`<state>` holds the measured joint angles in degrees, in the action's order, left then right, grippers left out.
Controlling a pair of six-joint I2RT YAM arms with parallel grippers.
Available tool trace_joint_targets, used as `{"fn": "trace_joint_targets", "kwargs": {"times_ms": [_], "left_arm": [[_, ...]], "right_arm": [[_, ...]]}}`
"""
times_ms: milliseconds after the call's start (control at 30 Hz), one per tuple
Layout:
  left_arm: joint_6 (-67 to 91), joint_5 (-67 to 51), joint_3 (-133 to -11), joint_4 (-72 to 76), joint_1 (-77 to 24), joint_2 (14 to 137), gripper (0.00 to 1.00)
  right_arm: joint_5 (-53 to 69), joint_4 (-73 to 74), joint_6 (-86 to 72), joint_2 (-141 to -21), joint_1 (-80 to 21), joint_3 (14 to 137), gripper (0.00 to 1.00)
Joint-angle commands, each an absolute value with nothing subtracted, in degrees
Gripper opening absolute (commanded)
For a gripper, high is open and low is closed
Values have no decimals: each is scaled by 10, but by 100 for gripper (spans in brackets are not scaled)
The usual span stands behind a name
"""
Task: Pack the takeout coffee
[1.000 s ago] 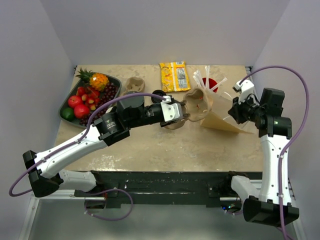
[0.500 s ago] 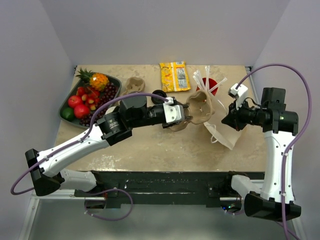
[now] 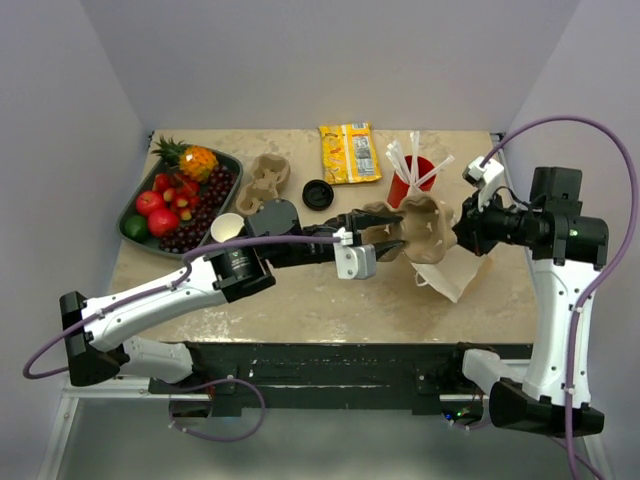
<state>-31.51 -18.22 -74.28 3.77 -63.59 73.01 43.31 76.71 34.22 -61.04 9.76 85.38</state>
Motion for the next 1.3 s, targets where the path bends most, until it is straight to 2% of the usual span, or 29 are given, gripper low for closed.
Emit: {"fn": "trace_joint_targets", "kwargs": {"times_ms": [0,133,367,600,1267], "left_arm": [[-366,-217,-734,154,-659,750,0],[-373,-229,-720,211,-661,769,0],[-408,-256,-651,350,-664,779,0],[-471,-279,-602,375,-664,771,0],[-402,-277,-648,463,-657,831,0]], "right_arm": [[461,785,304,-625,96,919,0],[447,802,288,-632,96,967,0],[432,804,263,-631,96,956,0],[434,797,258,-642,97,956,0],[437,795,243,-621,97,936,0]]}}
